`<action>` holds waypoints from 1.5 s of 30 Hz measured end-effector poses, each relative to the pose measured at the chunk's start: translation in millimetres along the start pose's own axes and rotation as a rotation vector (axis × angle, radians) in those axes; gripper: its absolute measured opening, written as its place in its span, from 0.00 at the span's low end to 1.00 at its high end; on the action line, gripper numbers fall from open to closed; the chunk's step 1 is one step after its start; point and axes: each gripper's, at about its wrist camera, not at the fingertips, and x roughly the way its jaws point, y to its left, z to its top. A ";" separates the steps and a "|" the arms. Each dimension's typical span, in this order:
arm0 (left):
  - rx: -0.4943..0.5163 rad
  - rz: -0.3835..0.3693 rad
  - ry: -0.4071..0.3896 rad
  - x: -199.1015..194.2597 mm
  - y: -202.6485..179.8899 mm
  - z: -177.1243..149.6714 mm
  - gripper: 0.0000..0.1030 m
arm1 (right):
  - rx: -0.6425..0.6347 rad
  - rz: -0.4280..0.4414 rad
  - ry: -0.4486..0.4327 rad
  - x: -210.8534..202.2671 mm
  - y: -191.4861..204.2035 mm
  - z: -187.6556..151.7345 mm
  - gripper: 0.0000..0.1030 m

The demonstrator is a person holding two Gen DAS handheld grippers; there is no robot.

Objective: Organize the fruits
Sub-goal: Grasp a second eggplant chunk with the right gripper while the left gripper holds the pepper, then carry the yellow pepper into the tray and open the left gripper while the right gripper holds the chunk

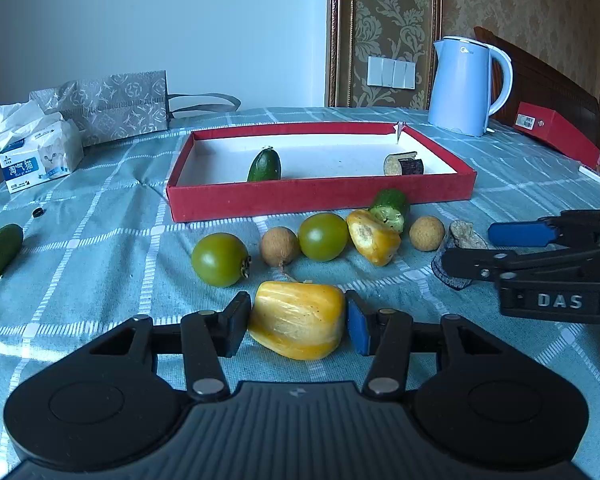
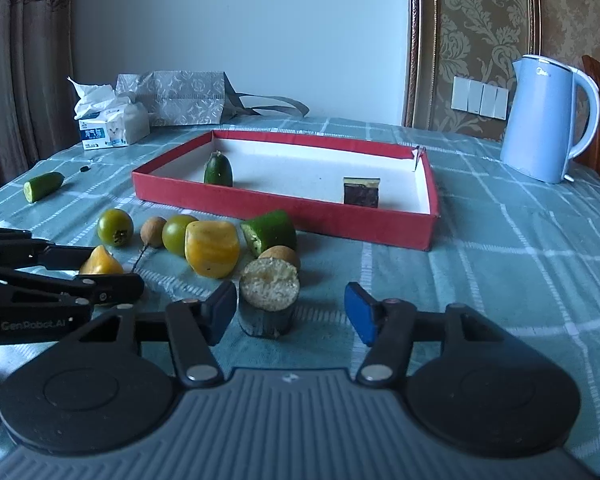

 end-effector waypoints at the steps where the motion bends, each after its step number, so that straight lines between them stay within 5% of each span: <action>1: 0.000 0.001 0.000 0.2 0.1 0.2 0.48 | 0.008 0.004 0.009 2.7 -0.3 0.7 0.53; 10: -0.008 0.002 0.003 1.1 1.7 0.0 0.48 | 0.026 0.032 0.040 13.7 4.6 3.6 0.31; 29: -0.021 0.029 -0.011 -4.6 -0.7 3.7 0.48 | 0.175 -0.003 -0.069 3.2 -32.0 7.0 0.31; 45: 0.001 0.043 -0.067 7.1 -0.2 60.3 0.48 | 0.256 0.034 -0.080 8.4 -48.2 3.7 0.31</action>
